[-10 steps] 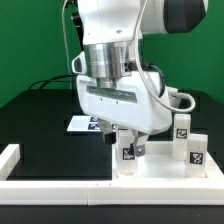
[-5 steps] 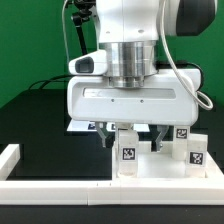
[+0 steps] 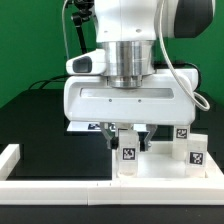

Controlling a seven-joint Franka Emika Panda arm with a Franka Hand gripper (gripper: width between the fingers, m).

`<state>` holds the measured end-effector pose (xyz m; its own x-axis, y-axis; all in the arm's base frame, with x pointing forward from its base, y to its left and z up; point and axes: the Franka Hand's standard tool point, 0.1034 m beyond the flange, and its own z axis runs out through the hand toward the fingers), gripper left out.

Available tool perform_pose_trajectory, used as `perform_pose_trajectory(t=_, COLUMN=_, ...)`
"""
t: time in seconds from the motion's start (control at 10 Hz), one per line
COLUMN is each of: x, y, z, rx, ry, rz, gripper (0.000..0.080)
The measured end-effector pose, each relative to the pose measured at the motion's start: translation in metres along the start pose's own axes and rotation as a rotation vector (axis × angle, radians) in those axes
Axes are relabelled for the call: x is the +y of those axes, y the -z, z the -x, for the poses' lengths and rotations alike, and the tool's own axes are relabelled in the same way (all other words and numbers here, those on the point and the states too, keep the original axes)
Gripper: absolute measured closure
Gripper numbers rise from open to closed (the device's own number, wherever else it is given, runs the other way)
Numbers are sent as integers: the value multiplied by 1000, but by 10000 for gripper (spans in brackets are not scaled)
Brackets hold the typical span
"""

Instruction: Assemble square table

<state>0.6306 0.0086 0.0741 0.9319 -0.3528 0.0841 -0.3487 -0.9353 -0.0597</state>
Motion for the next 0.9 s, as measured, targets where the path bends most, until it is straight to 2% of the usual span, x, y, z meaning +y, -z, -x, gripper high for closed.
perform_pose_trajectory(t=0.1, x=1, y=0, z=-1, rx=1, ry=-64, rz=1, gripper=508)
perform_pose_trajectory(t=0.4, x=6, y=0, z=-3, rx=-1, ry=-343, rz=-4, gripper=508)
perform_pose_trajectory(t=0.6, x=15, y=-2, z=-3, rx=-24, ry=-682, rz=-21, gripper=508)
perform_pose_trajectory(t=0.9, x=15, y=-3, z=-1, rx=-65, ry=-1126, rz=-36, gripper=508)
